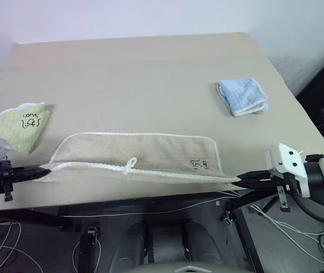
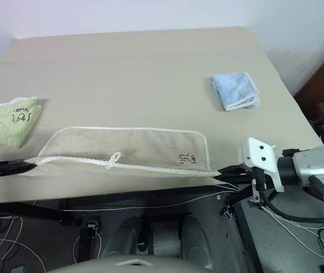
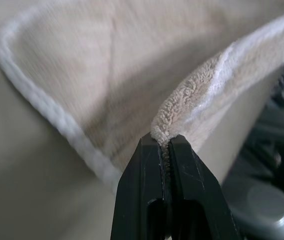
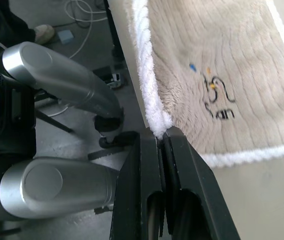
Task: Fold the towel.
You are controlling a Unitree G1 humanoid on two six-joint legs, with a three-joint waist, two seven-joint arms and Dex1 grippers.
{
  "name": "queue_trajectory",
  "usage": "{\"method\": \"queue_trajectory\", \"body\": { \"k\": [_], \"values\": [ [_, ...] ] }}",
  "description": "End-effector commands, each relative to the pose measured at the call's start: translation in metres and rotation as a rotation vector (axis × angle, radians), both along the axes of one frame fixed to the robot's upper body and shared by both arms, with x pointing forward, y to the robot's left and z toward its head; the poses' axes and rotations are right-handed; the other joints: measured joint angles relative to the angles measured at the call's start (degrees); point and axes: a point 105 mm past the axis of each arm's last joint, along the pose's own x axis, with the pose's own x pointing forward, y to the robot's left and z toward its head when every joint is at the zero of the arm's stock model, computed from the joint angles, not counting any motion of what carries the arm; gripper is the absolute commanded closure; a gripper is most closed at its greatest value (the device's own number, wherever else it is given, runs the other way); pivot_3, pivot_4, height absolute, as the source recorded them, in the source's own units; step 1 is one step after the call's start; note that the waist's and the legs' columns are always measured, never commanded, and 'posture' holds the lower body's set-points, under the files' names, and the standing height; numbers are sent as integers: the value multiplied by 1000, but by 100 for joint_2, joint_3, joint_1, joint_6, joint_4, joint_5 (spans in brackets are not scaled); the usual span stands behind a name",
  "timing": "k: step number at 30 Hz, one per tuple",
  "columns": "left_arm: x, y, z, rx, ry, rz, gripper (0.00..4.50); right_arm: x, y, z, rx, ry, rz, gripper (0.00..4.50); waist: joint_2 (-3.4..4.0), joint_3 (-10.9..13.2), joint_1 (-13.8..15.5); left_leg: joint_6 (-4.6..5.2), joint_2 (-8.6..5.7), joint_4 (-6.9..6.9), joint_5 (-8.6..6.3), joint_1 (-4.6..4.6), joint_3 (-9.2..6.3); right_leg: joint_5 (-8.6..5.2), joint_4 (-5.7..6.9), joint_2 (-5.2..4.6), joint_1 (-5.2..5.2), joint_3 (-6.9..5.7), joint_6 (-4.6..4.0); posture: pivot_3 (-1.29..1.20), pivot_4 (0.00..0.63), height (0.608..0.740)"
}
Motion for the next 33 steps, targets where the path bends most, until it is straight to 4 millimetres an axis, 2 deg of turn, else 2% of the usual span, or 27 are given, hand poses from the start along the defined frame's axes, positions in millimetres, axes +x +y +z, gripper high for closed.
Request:
{"method": "queue_trajectory", "body": {
  "k": [1,9,12,20,22,25,29,33],
  "values": [
    [10,8,16,-9,-40,38,4478,14,-1,6,30,-38,-19,4500,1,0,18,0,0,3,0,0,1,1,1,0,1,0,0,0,150,740],
    [53,5,24,-135,-82,110,4478,63,-1,7,81,-86,-49,4500,-1,-1,99,10,-1,9,7,-1,5,3,9,7,-5,-5,4,0,150,740],
    [67,4,25,-165,-91,144,4478,82,3,1,83,-98,-60,4500,-3,-2,96,16,-5,16,10,-4,5,14,12,12,-4,-12,23,0,150,740],
    [70,-8,4,-154,12,85,4478,115,13,-9,61,-121,-80,4500,-3,-2,62,18,-7,20,12,-4,15,26,41,40,-20,-6,47,0,150,740],
    [71,-7,5,-180,15,105,3995,117,18,-4,98,-108,-75,4500,-3,-2,66,18,-7,27,13,-4,15,26,51,41,-20,-7,47,0,150,740],
    [70,-3,1,-200,19,141,3146,124,23,4,154,-116,-100,3788,-3,-2,56,18,-8,38,13,-2,15,26,64,41,-19,-6,48,0,150,740],
    [67,6,3,-203,8,185,1798,123,21,2,113,-141,-74,2476,-3,-2,69,18,-8,57,13,0,12,24,92,42,-21,-6,49,0,150,740],
    [60,16,4,-214,-6,226,415,129,18,13,142,-181,-115,1079,-3,-2,60,18,-8,78,13,0,10,24,106,42,-18,-6,49,0,150,740]
  ]
}}
